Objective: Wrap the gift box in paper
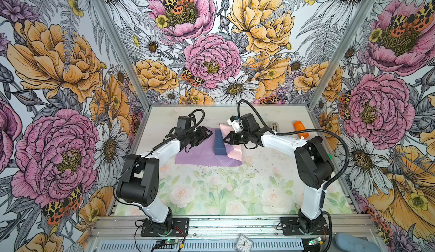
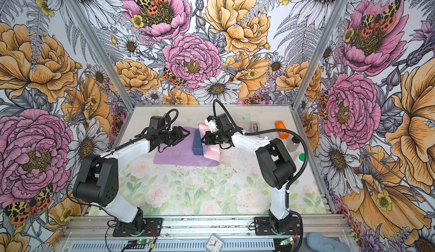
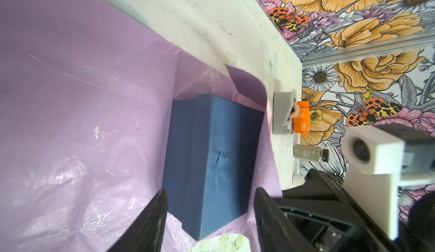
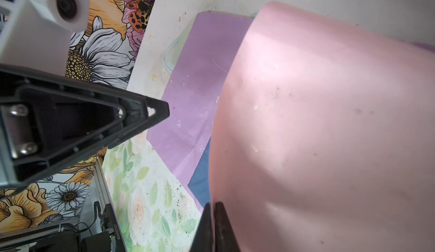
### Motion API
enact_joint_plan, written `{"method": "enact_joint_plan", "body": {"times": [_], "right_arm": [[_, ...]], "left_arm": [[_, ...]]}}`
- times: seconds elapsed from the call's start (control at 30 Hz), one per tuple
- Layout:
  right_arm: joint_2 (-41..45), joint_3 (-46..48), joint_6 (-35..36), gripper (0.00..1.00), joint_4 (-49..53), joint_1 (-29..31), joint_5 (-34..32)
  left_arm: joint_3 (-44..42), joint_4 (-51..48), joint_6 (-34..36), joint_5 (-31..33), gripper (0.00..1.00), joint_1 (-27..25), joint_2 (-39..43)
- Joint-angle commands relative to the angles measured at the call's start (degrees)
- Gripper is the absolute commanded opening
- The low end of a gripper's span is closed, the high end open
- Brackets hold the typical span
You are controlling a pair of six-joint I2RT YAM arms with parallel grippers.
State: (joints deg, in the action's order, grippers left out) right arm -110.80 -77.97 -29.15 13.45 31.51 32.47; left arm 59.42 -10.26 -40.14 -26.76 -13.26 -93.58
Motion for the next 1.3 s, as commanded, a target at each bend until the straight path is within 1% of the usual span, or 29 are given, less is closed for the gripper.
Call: {"method": "enact_joint_plan", "body": {"times": [0.0,0.07,0.4,0.57,0.63,0.7,0.77,0.87,0.93,1.03,1.1,1.17,1.23,1.27], "right_arm": [[-1.3,-1.3,0.0,0.22,-1.0,0.5,0.4],[-1.3,-1.1,-0.1,0.31,-1.0,0.5,0.3],[-2.2,-0.6,-0.7,0.53,-1.0,0.5,1.0],[-2.4,-0.4,-0.8,0.58,-1.0,0.5,1.2],[-2.6,-0.4,-0.8,0.61,-1.1,0.5,1.4],[-2.6,-0.4,-0.9,0.67,-1.0,0.6,1.8],[-2.5,-0.4,-1.0,0.79,-1.0,0.6,1.6],[-2.2,-0.5,-0.7,0.8,-1.1,0.6,1.4],[-1.6,-0.6,-0.7,0.8,-1.1,0.6,0.9],[1.2,-0.5,-0.6,0.79,-0.9,0.5,-0.8],[4.1,-0.2,-0.7,0.79,0.2,0.1,-3.3],[7.5,1.3,-1.9,0.79,1.9,-1.5,-7.5],[10.1,3.5,-5.3,0.78,3.6,-3.9,-12.2],[10.8,4.5,-7.2,0.78,4.4,-5.6,-13.2]], "left_arm": [[2.6,1.8,-0.9,-1.8,0.61,0.1,-2.0],[3.7,1.9,-0.7,-2.1,0.61,-0.2,-3.1],[7.9,2.0,-0.3,-2.5,0.62,-2.5,-8.5],[9.3,1.7,0.2,-1.5,0.62,-3.4,-10.1],[10.1,0.3,1.2,-0.4,0.62,-3.6,-12.8],[10.5,-0.3,2.0,-0.2,0.62,-3.9,-14.0],[10.5,-0.8,2.8,0.4,0.62,-4.3,-14.9],[10.6,-1.6,3.9,1.2,0.61,-4.9,-16.2],[10.5,-2.4,5.0,2.4,0.56,-5.4,-16.8],[10.2,-3.5,6.0,3.5,0.47,-5.5,-17.3],[9.9,-3.9,6.6,3.8,0.42,-5.5,-17.3],[9.4,-4.1,6.9,3.9,0.41,-5.5,-16.9],[9.0,-4.1,7.0,4.1,0.41,-5.4,-16.4],[8.7,-4.1,7.0,4.1,0.41,-5.4,-16.2]]}}
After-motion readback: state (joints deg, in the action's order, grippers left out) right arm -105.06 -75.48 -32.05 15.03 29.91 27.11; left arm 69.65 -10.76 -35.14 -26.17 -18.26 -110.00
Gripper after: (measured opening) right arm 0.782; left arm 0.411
